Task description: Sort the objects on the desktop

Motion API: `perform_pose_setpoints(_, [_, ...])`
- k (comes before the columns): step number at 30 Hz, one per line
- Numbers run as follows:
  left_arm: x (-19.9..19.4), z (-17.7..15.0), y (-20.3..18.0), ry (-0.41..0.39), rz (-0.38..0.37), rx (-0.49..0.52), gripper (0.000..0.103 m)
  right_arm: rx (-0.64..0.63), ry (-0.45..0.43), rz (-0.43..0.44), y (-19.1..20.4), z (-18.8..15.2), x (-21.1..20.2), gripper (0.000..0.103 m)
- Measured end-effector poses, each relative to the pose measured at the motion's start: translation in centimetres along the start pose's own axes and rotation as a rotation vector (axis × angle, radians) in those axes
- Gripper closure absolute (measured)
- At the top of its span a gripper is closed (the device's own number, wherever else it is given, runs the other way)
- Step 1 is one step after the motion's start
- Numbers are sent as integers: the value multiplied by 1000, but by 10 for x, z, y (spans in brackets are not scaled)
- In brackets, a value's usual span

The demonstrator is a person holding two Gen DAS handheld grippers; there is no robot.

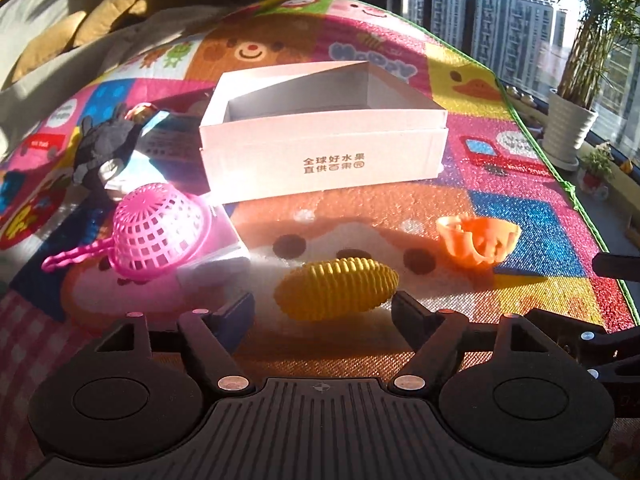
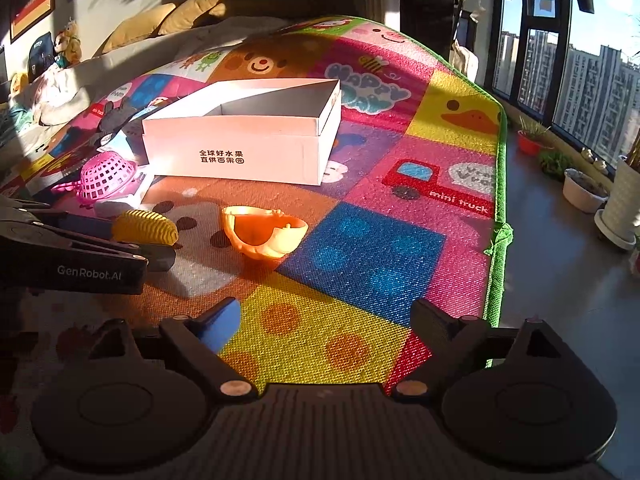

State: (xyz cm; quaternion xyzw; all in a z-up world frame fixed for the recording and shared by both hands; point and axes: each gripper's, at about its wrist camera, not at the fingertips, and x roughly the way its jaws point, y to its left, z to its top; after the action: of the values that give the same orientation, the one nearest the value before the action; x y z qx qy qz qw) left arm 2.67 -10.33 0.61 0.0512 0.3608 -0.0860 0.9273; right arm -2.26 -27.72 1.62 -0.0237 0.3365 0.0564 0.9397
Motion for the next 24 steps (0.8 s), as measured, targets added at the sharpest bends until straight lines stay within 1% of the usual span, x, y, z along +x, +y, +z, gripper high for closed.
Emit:
perform_pose_setpoints(2, [3, 2, 1, -10, 9, 2, 23, 1, -1, 0, 1, 1, 3, 10])
perform_pose_setpoints(4, [7, 5, 2, -4, -7, -7, 22, 4, 3, 7, 2, 3, 6, 9])
perform_pose_setpoints(6, [8, 8, 2, -4, -34, -27, 15, 1, 9, 11, 2, 4, 8, 7])
perform_pose_setpoints(7, [8, 9, 2, -12, -34, -32, 8, 1, 13, 13, 2, 4, 9, 6])
perform_pose_setpoints(9, [10, 11, 2, -30, -14, -43, 7, -1, 22, 14, 2, 4, 10, 4])
perform_pose_setpoints(11, [14, 10, 5, -13, 7, -53, 1, -8, 38, 22, 4, 4, 12, 0])
perform_pose_setpoints(13, [16, 7, 10, 18, 15, -48, 0, -31, 73, 38, 7, 4, 16, 0])
perform_pose_setpoints(16, [11, -1, 13, 2, 28, -47, 0, -24, 76, 45, 6, 5, 18, 0])
perform_pose_setpoints(20, [9, -2, 14, 11, 31, -59, 0, -25, 76, 48, 6, 4, 18, 0])
perform_pose_setpoints(24, [8, 1, 12, 35, 52, -74, 0, -17, 71, 55, 4, 4, 17, 0])
